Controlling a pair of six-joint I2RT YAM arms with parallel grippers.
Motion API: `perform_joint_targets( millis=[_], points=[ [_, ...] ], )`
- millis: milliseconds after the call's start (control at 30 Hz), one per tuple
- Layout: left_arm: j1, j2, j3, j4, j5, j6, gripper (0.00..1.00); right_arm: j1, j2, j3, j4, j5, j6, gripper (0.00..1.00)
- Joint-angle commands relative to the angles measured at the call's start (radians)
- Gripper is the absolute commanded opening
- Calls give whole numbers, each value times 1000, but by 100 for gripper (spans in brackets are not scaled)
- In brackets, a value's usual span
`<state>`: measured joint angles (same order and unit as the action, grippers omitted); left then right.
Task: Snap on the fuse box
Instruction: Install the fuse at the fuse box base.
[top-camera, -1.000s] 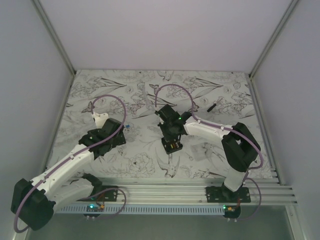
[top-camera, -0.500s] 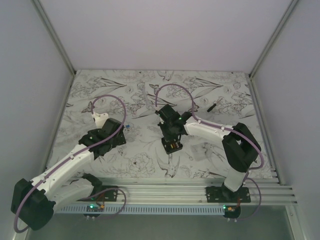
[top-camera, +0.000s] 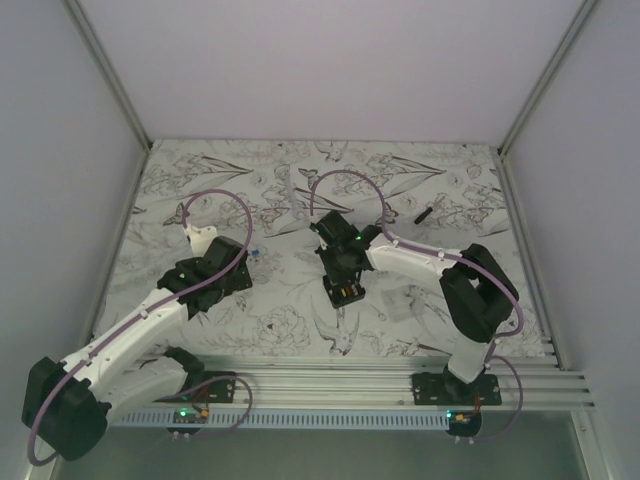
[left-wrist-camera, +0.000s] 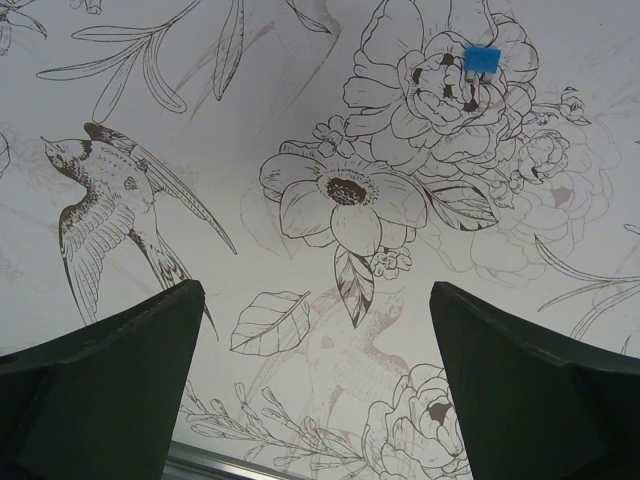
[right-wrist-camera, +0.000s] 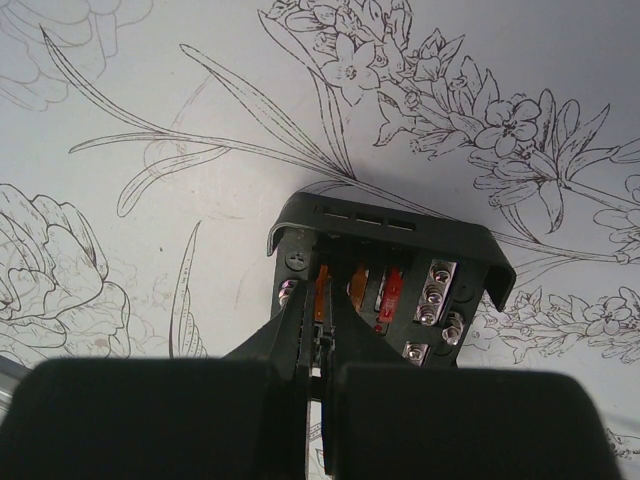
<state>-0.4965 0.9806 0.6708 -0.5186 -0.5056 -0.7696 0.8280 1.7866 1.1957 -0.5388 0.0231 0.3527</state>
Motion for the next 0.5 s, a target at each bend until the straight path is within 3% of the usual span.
perform_joint_targets(
  millis=[0,200,467],
  points=[
    [7,-11,7,-35,-5,-4,100,-3,25,4,-1,4,12,0],
    [7,-4,9,-35,-2,-4,100,8,33,15,-16,49,11,2],
    [7,4,12,-35,4,-4,100,27,25,39,-24,85,6,16]
  ],
)
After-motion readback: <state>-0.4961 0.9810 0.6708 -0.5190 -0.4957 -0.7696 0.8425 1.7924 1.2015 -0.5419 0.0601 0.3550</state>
